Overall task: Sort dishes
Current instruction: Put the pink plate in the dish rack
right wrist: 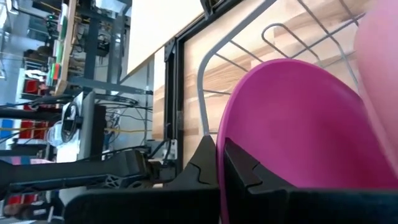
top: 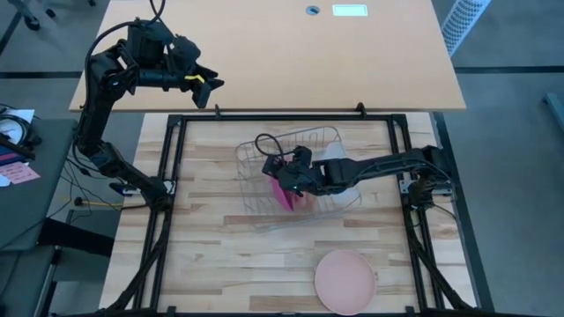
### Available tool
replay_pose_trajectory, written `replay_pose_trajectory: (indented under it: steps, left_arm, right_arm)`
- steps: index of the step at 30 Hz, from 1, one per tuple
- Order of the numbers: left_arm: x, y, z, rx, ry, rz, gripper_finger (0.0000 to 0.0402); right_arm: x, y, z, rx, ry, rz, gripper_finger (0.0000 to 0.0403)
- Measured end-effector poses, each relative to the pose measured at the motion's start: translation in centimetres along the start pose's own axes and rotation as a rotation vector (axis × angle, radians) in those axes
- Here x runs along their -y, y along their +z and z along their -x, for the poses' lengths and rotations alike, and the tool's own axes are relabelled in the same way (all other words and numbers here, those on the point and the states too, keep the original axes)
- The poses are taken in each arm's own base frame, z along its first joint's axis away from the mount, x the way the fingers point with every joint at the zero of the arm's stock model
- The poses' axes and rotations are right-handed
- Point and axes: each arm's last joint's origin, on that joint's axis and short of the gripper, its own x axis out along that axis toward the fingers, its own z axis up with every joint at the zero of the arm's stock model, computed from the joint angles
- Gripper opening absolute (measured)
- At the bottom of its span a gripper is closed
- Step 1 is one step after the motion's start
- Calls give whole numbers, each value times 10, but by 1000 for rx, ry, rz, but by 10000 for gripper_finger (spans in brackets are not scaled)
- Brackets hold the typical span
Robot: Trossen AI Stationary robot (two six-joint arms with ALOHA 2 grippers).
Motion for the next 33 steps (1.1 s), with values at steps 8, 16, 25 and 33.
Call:
replay_pose_trajectory:
  steps: [8, 16, 25, 33]
  left_arm:
    - [0, 0, 0, 0, 0, 0, 162]
    - [-1, -6, -8, -57, 0, -37, 162]
    - [-7, -55, -69, -460, -121, -92, 162]
    - [11, -106, -113, -663, -428, -66, 162]
  right_arm:
    - [4, 1, 0, 1, -32, 25, 3]
    - [5, 1, 0, -1, -49, 37, 4]
    - [6, 3, -1, 2, -61, 40, 4]
    - [6, 4, -2, 4, -59, 37, 4]
